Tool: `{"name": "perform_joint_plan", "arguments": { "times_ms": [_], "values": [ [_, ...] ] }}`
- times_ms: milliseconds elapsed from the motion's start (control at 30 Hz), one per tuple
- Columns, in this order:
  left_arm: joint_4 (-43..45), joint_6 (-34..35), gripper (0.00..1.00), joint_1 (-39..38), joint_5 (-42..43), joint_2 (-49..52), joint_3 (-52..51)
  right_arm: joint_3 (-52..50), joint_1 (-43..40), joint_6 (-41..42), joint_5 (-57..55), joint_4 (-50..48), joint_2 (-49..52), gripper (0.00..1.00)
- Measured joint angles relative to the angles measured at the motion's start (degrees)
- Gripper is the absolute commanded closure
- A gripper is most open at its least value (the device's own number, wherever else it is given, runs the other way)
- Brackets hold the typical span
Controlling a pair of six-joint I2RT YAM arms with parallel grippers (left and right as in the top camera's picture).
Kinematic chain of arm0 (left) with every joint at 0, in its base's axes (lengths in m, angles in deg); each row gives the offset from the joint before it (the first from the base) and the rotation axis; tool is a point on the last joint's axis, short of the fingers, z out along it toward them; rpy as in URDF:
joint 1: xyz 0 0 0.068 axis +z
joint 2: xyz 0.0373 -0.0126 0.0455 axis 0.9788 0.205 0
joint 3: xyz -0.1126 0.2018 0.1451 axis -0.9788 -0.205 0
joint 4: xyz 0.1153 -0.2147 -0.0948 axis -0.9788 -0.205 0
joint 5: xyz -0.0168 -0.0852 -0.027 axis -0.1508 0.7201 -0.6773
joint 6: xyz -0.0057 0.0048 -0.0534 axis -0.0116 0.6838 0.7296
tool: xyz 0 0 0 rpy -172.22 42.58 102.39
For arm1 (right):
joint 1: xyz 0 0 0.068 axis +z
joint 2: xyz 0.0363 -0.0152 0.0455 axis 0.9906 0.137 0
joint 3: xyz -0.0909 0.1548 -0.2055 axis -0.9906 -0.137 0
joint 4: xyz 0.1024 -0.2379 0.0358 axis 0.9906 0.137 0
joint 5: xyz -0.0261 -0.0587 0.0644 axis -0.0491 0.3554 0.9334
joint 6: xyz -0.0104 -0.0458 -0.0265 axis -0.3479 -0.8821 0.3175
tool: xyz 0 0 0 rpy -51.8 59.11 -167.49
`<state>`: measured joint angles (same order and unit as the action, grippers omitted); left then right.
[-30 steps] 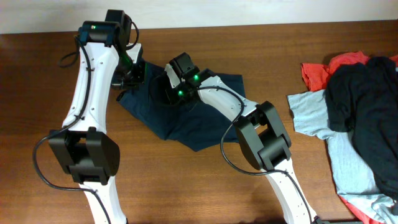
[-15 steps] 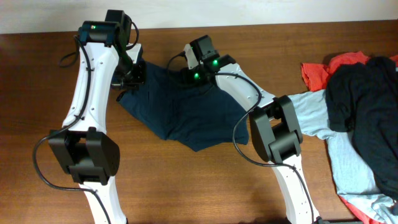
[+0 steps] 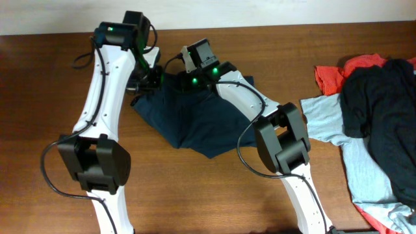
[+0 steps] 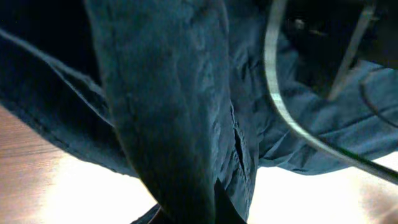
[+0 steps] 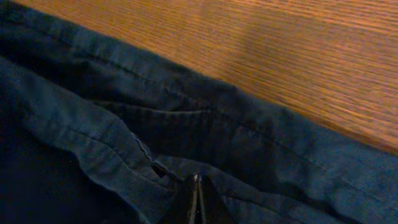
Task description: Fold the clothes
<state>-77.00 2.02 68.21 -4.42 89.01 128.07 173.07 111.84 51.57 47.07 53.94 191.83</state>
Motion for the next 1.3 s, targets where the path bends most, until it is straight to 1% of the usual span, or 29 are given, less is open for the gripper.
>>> {"name": "perform_joint_plan", "arguments": {
  "times_ms": [167, 333, 500, 633, 700, 767, 833, 1000, 1033, 1100, 1167, 1300],
  "values": [
    [-0.39, 0.00, 1.00, -0.39, -0.31, 0.00, 0.00, 0.00, 0.28, 0.50, -0.70, -3.02, 2.23, 0.96],
    [-0.57, 0.00, 1.00, -0.33, -0.46, 0.00, 0.00, 0.02, 0.46, 2.95, -0.59, -6.36, 5.03, 0.96],
    [-0.61, 0.00, 1.00, -0.33, -0.48, 0.00, 0.00, 0.02, 0.46, 3.91, 0.33, -10.34, 5.51, 0.95],
    [-0.59, 0.00, 1.00, -0.33, -1.05, 0.00, 0.00, 1.64, -0.37, 4.35, 1.22, -8.66, 5.49, 0.95],
    [-0.48, 0.00, 1.00, -0.33, -1.20, 0.00, 0.00, 4.15, -1.60, 4.11, 2.32, -4.57, 5.33, 0.95],
    [-0.15, 0.00, 1.00, -0.33, -1.46, 0.00, 0.00, 6.64, -3.54, 3.65, 3.89, 1.51, 4.42, 0.96],
    [0.37, 0.00, 1.00, -0.33, -1.55, 0.00, 0.00, 9.29, -6.19, 3.19, 5.53, 10.10, 2.67, 0.96],
    [1.09, 0.00, 1.00, -0.33, -1.55, 0.00, 1.29, 15.30, -13.16, 2.97, 8.44, 37.16, -5.18, 0.96],
    [1.27, 0.00, 1.00, -0.33, -1.60, 0.00, 1.73, 15.41, -13.40, 2.97, 8.59, 38.53, -5.73, 0.96],
    [1.79, 0.00, 1.00, -0.33, -1.57, 0.00, 2.95, 16.15, -13.68, 2.51, 9.03, 45.48, -7.63, 0.96],
    [2.29, 0.00, 1.00, -0.33, -1.57, 0.00, 4.15, 16.06, -12.70, 1.31, 9.44, 49.62, -8.24, 0.96],
    [2.62, 0.00, 0.99, -0.33, -1.57, 0.00, 5.25, 13.79, -8.57, -1.31, 10.21, 52.50, -8.02, 0.96]
  ]
}}
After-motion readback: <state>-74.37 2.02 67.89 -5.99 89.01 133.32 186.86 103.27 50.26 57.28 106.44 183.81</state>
